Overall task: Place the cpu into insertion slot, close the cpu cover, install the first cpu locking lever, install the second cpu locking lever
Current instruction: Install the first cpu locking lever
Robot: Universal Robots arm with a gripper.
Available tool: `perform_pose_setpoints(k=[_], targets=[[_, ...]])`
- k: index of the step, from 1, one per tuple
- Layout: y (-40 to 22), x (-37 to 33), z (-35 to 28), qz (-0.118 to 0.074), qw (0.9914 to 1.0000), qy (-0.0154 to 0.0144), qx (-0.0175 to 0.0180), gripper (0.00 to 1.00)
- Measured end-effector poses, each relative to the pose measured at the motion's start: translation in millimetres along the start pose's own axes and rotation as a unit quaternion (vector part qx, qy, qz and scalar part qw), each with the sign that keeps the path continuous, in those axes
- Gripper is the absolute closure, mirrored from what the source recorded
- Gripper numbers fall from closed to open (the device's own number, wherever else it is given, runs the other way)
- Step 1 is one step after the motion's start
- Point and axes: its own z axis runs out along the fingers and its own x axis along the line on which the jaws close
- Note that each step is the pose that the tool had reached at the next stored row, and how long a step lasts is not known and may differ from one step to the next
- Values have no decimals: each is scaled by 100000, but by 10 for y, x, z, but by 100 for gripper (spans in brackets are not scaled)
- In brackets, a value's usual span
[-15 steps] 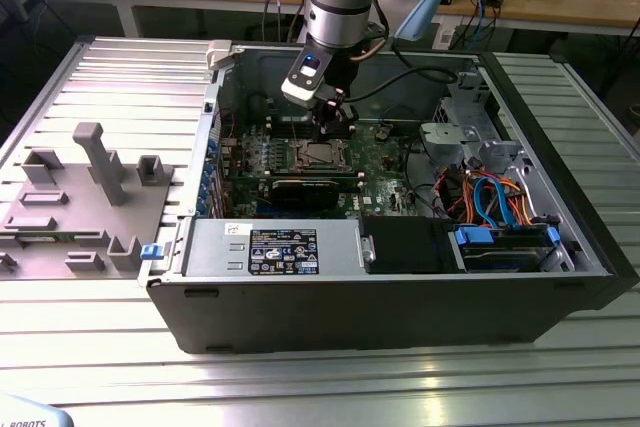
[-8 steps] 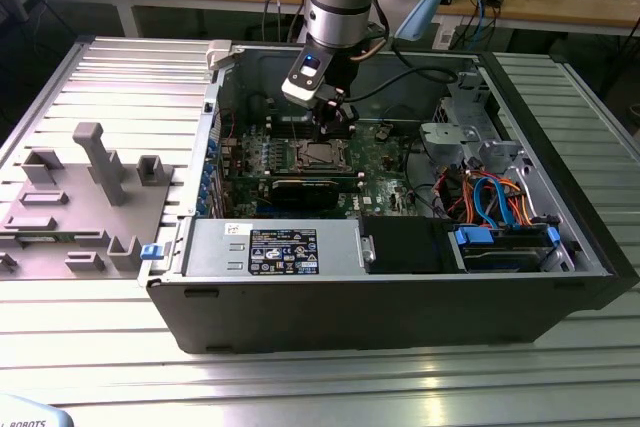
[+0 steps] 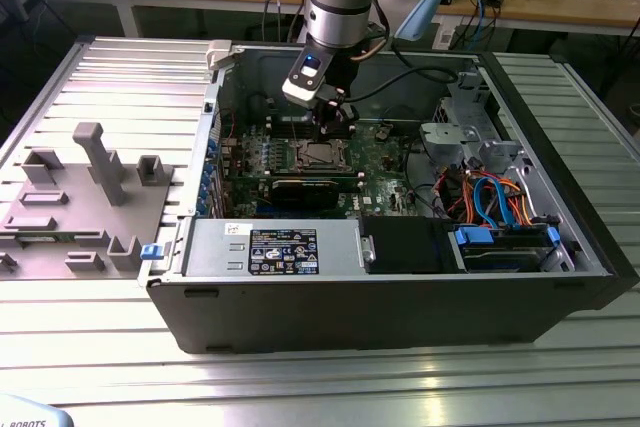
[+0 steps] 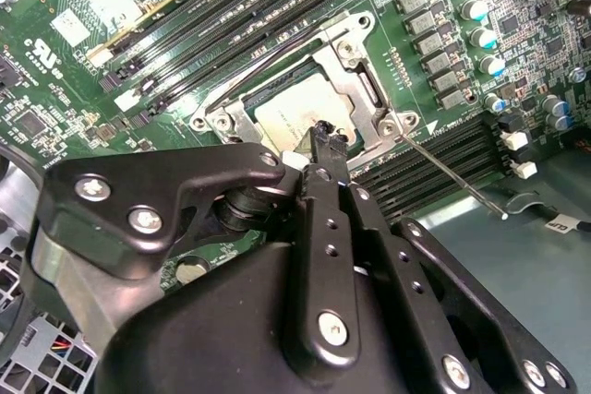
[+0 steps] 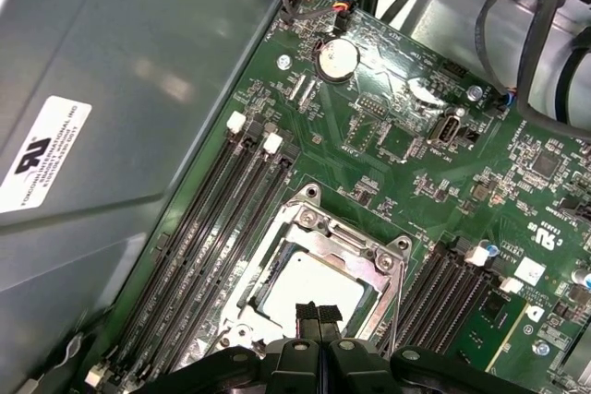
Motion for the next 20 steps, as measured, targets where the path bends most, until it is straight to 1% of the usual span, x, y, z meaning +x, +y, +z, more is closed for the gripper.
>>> perform_pose_setpoints(k=[20], targets=[[0,0,0,-1191,99993,-35,10,89]])
